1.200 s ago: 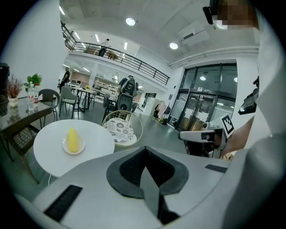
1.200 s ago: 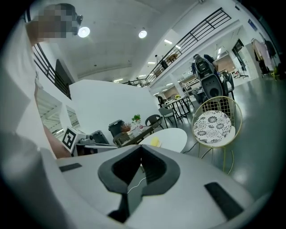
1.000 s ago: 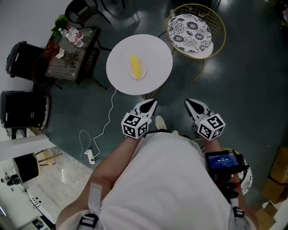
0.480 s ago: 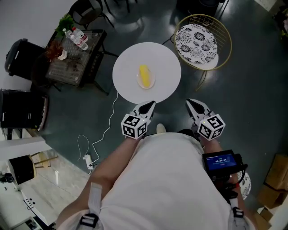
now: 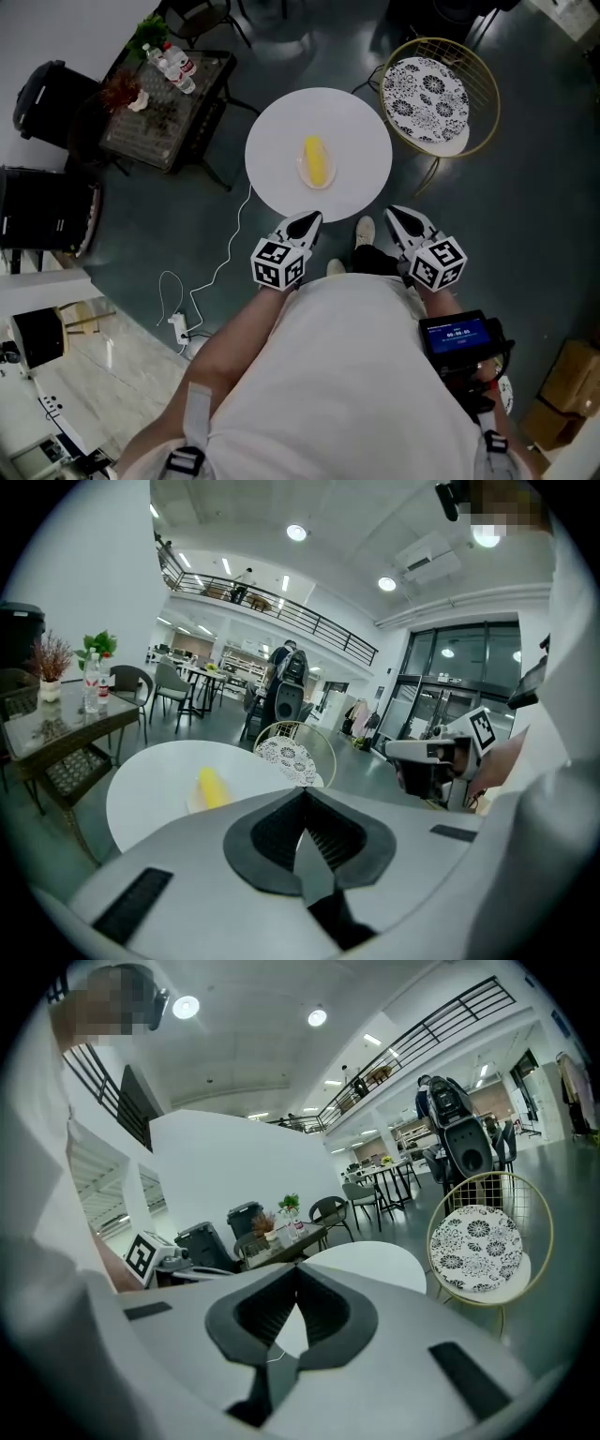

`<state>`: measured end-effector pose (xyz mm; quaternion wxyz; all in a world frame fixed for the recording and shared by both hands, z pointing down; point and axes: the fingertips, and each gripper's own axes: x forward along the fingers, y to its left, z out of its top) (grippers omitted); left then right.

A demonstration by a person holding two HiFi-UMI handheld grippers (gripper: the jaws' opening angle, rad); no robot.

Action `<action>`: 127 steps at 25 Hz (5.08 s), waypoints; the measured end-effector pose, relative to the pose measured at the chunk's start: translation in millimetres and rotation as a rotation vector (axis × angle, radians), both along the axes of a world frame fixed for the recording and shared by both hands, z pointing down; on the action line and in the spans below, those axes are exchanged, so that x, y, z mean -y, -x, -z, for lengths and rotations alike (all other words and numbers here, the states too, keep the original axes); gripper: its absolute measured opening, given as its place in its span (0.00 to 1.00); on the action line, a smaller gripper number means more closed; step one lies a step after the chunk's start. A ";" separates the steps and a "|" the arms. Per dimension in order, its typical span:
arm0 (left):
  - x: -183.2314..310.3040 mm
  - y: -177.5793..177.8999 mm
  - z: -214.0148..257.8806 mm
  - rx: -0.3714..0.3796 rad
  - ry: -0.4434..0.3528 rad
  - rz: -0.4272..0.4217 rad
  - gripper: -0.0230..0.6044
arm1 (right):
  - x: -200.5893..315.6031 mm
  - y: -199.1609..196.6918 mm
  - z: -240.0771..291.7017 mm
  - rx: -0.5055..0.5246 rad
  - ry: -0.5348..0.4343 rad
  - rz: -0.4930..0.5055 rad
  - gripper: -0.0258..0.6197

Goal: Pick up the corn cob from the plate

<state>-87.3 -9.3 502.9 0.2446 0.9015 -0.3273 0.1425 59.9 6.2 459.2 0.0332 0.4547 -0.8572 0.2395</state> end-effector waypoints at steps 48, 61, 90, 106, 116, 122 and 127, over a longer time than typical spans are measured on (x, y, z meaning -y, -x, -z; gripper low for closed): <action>176.3 -12.8 -126.1 0.295 0.269 0.186 0.05 | 214.2 -0.6 -93.5 0.070 0.183 0.284 0.05; 187.5 -14.3 -158.2 0.400 0.383 0.171 0.27 | 204.3 -4.8 -101.1 0.088 0.214 0.267 0.05; 200.1 -6.5 -197.5 0.535 0.596 0.248 0.38 | 193.3 -27.8 -109.6 0.107 0.242 0.207 0.05; 211.8 83.8 -177.3 0.474 0.580 0.381 0.38 | 197.3 -9.7 -104.9 0.106 0.229 0.272 0.05; 209.5 94.5 -173.0 0.446 0.572 0.396 0.38 | 199.1 3.2 -101.9 0.097 0.220 0.319 0.05; 208.6 104.0 -168.8 0.424 0.557 0.397 0.38 | 198.8 10.8 -98.8 0.088 0.222 0.349 0.05; 210.7 119.9 -174.7 0.461 0.560 0.384 0.38 | 201.1 16.8 -95.9 0.075 0.230 0.372 0.05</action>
